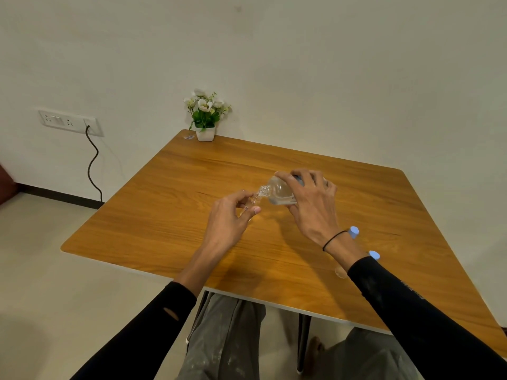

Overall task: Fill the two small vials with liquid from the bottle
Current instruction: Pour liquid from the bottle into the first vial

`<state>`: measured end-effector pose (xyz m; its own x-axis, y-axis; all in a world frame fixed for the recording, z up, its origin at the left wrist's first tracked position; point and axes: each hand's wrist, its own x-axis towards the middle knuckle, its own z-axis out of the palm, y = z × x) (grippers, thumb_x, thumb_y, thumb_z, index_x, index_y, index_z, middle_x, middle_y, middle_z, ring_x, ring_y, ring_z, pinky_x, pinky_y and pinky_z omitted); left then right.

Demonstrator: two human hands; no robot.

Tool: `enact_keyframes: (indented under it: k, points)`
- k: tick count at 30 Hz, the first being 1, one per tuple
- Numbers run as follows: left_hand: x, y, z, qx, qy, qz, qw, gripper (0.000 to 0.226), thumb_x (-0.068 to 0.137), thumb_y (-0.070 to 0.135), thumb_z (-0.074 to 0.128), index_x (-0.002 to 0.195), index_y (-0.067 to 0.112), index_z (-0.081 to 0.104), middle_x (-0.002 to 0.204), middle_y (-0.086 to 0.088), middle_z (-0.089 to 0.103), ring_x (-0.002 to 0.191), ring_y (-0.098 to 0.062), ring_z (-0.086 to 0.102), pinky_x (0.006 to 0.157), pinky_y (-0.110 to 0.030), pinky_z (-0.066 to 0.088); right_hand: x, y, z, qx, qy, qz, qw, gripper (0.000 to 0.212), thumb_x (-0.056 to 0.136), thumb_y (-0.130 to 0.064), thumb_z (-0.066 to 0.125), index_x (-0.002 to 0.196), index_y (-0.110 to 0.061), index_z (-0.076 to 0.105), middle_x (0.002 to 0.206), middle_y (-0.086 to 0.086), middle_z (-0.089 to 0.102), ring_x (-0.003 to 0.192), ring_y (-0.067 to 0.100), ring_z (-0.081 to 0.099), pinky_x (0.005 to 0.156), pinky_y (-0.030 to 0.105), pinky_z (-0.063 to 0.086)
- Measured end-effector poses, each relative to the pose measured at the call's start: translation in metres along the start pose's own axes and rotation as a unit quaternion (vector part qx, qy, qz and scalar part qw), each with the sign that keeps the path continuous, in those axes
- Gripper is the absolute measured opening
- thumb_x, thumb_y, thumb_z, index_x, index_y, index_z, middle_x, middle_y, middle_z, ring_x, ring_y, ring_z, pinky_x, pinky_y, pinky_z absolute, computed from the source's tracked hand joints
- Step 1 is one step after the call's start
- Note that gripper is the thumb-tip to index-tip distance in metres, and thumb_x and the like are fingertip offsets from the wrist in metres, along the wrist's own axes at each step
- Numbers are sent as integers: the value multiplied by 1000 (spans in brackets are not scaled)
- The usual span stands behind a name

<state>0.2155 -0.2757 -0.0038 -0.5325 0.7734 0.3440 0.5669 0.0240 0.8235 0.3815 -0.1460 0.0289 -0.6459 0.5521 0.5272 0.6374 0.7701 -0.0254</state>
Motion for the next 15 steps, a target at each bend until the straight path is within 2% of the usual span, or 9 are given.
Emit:
enact_keyframes:
  k: [3, 7, 11, 15]
  points:
    - [0, 1, -1, 4, 3, 2, 1000, 38, 92, 26, 82, 129, 21, 75, 96, 19, 69, 94, -1, 67, 79, -11, 45, 0, -1, 0, 1, 1, 1, 1000, 70, 88, -23, 78, 146, -41, 44, 141, 1, 52, 128, 29, 48, 96, 55, 43]
    - [0, 0, -2, 2, 5, 6, 1000, 39, 92, 27, 82, 129, 19, 75, 97, 18, 69, 96, -4, 67, 81, -12, 47, 2, -1, 1, 1, -1, 3, 1000, 70, 88, -24, 79, 147, -41, 45, 141, 1, 53, 129, 29, 48, 97, 55, 43]
    - [1, 0, -2, 2, 3, 10, 1000, 40, 92, 28, 81, 131, 21, 74, 104, 15, 72, 100, -6, 69, 86, -20, 52, 3, -2, 1, 0, 1, 2, 1000, 67, 90, -26, 77, 147, -41, 45, 141, 2, 53, 129, 29, 48, 97, 55, 43]
    - [0, 1, -3, -4, 4, 13, 1000, 39, 92, 26, 82, 130, 21, 75, 97, 23, 68, 94, 2, 66, 83, -13, 48, 3, -3, 0, 0, -1, 2, 1000, 67, 90, -25, 77, 147, -40, 46, 141, 3, 53, 129, 30, 48, 96, 56, 43]
